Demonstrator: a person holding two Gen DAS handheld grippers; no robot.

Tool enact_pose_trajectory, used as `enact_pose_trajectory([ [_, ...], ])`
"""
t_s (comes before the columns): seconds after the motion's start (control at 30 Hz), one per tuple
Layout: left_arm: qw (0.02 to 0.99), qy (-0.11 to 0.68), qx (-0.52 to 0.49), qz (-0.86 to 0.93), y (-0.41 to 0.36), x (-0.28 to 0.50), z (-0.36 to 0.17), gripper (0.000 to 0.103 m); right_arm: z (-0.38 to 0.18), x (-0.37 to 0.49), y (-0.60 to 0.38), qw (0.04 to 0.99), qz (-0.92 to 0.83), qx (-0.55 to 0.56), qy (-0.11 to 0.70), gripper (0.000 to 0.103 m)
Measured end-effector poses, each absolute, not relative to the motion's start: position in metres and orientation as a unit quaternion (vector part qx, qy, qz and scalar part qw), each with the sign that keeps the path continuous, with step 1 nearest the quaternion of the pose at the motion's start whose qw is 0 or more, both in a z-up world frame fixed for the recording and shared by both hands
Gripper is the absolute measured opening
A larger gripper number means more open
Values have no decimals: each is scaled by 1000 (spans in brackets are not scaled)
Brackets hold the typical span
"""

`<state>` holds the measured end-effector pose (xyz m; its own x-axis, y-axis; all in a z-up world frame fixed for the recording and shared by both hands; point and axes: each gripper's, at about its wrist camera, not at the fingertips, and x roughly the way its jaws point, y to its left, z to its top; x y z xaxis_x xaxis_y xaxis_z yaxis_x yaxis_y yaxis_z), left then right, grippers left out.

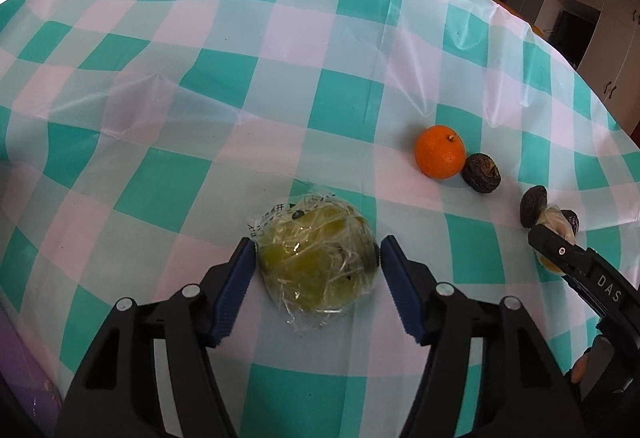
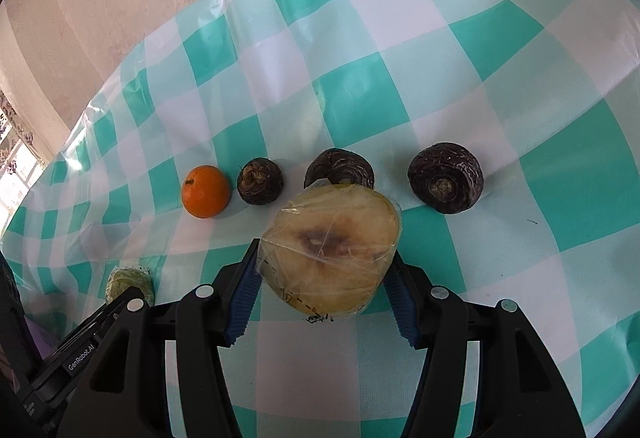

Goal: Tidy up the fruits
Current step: 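Grasp the second wrapped pear half with the right tool while the left grasps the wrapped cabbage, then carry the held pear half and cabbage up over the purple box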

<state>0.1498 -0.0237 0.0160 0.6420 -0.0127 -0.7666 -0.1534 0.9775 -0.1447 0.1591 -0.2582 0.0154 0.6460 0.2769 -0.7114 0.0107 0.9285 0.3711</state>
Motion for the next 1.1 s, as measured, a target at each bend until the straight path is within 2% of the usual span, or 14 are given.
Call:
enact_pose_trajectory([
  [0.1,892,448,-24,46,-45,160,12,76,16,157,-260,890,75,176,413,57],
  [0.17,891,450,-11,54,-50,163,11,77,14,159,-257,891,75,178,412,57],
  [0.23,891,450,-16,53,-47,163,11,75,14,159,-258,890,73,181,412,57],
  [0.3,894,444,-18,55,-45,161,12,65,15,158,-259,890,74,180,413,57],
  [0.33,895,443,-20,54,-44,161,13,64,15,159,-259,890,75,181,412,57],
  [0.73,905,395,-151,56,6,138,19,64,15,158,-264,889,72,196,408,57],
  [1.1,907,367,-193,73,20,74,22,64,23,129,-259,899,75,199,382,57],
])
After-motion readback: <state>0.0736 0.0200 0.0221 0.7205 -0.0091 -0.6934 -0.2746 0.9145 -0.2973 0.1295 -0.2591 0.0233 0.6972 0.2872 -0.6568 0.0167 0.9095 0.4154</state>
